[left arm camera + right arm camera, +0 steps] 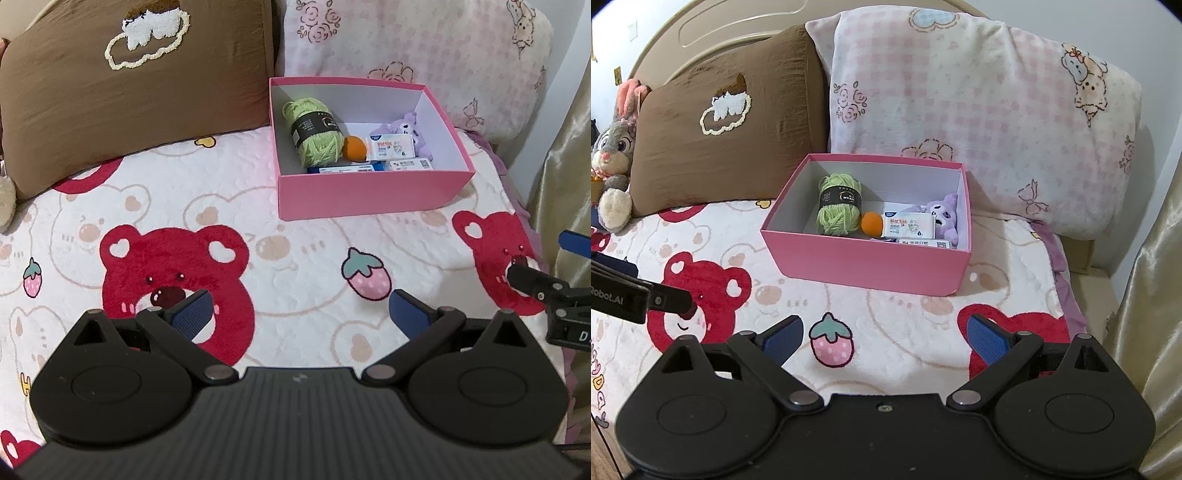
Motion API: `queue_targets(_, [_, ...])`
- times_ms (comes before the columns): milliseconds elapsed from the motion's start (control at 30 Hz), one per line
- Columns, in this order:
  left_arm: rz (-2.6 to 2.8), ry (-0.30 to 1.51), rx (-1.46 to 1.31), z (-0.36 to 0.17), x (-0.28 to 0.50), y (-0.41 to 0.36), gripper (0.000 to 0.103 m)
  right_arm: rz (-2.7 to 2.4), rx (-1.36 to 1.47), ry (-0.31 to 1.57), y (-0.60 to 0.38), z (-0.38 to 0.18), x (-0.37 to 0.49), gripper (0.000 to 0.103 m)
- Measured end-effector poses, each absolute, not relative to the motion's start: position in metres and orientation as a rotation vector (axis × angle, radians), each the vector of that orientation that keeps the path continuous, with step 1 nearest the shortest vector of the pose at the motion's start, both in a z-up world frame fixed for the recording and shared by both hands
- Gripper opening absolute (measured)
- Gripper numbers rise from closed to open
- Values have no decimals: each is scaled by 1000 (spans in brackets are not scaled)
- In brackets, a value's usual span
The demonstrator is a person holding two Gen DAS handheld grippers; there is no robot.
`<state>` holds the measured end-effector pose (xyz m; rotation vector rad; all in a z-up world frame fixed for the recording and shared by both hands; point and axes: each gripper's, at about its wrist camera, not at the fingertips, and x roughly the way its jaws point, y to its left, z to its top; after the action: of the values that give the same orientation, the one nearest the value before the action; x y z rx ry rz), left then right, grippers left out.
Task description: Organize objects
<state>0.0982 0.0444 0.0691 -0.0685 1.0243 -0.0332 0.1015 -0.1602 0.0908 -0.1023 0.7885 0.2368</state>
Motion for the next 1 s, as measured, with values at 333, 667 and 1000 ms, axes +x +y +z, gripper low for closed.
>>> queue_targets(333, [-43,1049,-56,65,100,43,103,237,-99,790,-161,91,102,97])
queue_targets(667, [-45,1061,-61,62,101,42,103,233,-65,802,-163,90,101,97])
queue_targets(1000, [-47,1067,-72,61,100,43,103,243,-76,805,-157,91,98,97])
